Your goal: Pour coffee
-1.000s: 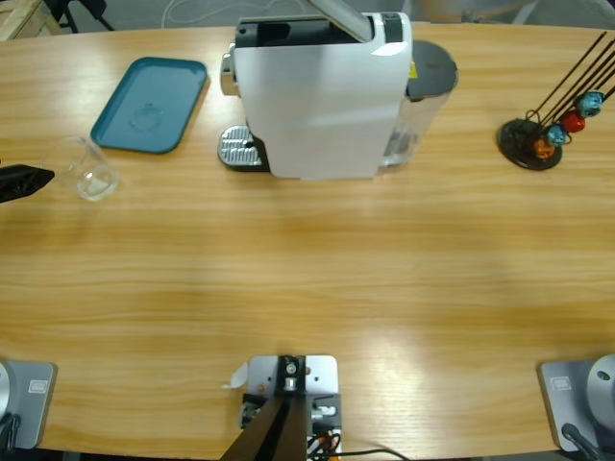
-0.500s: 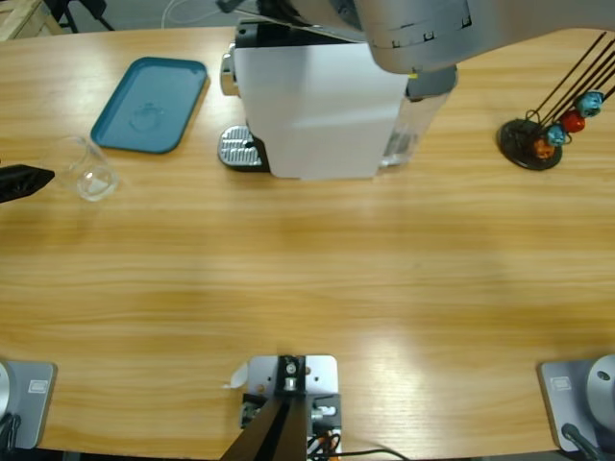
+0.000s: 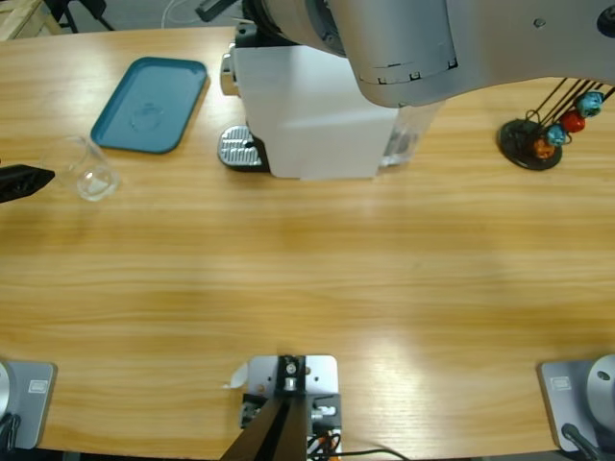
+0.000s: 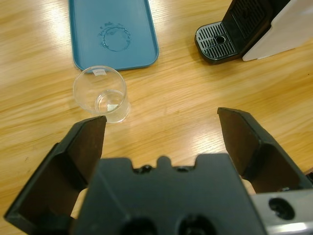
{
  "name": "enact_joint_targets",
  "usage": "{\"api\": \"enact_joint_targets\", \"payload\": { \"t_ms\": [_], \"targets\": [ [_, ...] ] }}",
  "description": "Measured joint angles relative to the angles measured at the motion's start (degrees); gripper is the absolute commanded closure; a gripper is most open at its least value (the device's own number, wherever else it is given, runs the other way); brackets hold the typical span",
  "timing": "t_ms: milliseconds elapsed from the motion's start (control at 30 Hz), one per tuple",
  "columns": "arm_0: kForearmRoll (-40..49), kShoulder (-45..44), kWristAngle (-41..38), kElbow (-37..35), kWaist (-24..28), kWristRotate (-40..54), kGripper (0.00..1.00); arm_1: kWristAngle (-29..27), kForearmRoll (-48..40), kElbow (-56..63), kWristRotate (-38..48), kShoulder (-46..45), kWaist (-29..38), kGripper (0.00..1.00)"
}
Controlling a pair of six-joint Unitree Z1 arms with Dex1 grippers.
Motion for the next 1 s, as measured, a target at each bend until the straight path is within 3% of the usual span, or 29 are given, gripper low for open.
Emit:
{"api": "enact_joint_targets", "payload": {
  "t_ms": [1000],
  "targets": [
    [-0.11,0.30,-0.05,0.03,-0.05,0.00,0.000,0.55,-7.38,5.76,6.19,1.83,2.45,1.000]
  ]
}}
